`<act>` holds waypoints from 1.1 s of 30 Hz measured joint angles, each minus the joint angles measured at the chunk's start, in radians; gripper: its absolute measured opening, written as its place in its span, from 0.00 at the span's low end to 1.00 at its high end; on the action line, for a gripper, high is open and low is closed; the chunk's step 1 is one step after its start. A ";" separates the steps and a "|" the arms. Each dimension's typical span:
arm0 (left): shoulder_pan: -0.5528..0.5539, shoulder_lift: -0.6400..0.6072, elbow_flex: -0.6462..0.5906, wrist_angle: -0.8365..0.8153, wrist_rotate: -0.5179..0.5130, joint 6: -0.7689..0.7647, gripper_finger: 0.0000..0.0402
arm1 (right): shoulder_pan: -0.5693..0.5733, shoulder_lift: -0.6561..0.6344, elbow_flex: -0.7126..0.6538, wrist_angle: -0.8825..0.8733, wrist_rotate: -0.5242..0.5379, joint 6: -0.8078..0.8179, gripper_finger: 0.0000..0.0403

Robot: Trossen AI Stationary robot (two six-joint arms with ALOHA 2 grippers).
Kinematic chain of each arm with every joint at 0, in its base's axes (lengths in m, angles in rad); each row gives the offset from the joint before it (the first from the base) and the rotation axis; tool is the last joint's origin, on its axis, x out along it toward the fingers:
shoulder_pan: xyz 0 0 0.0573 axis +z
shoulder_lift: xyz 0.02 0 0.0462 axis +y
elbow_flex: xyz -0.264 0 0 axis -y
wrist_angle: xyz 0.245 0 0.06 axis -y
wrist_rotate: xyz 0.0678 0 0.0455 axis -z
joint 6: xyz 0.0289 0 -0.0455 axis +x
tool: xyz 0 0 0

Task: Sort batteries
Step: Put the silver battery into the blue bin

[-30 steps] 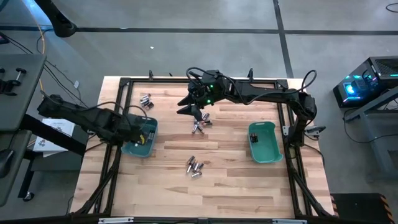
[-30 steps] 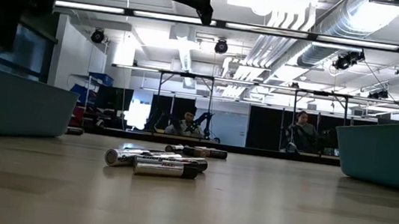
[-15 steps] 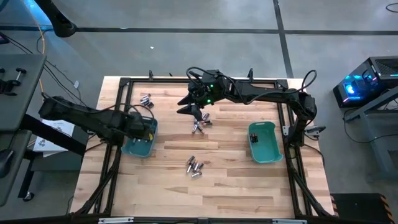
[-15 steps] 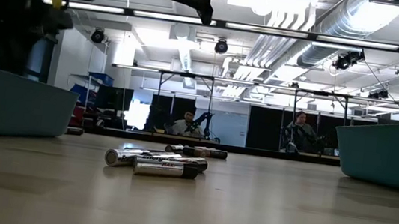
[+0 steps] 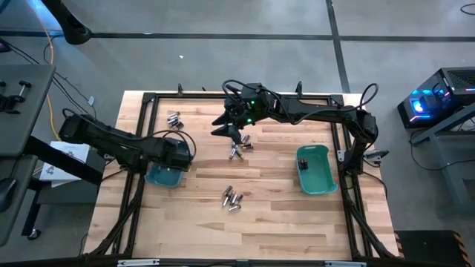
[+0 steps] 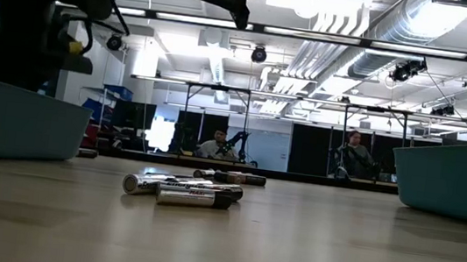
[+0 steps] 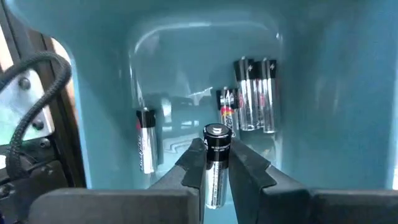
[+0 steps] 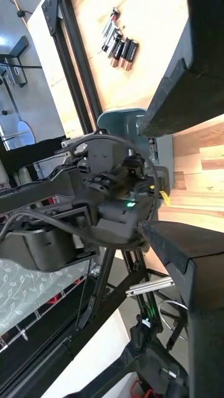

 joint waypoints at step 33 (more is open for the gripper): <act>0.038 -0.144 -0.127 0.126 0.016 -0.004 0.42 | -0.009 -0.004 0.000 -0.010 0.001 0.025 0.56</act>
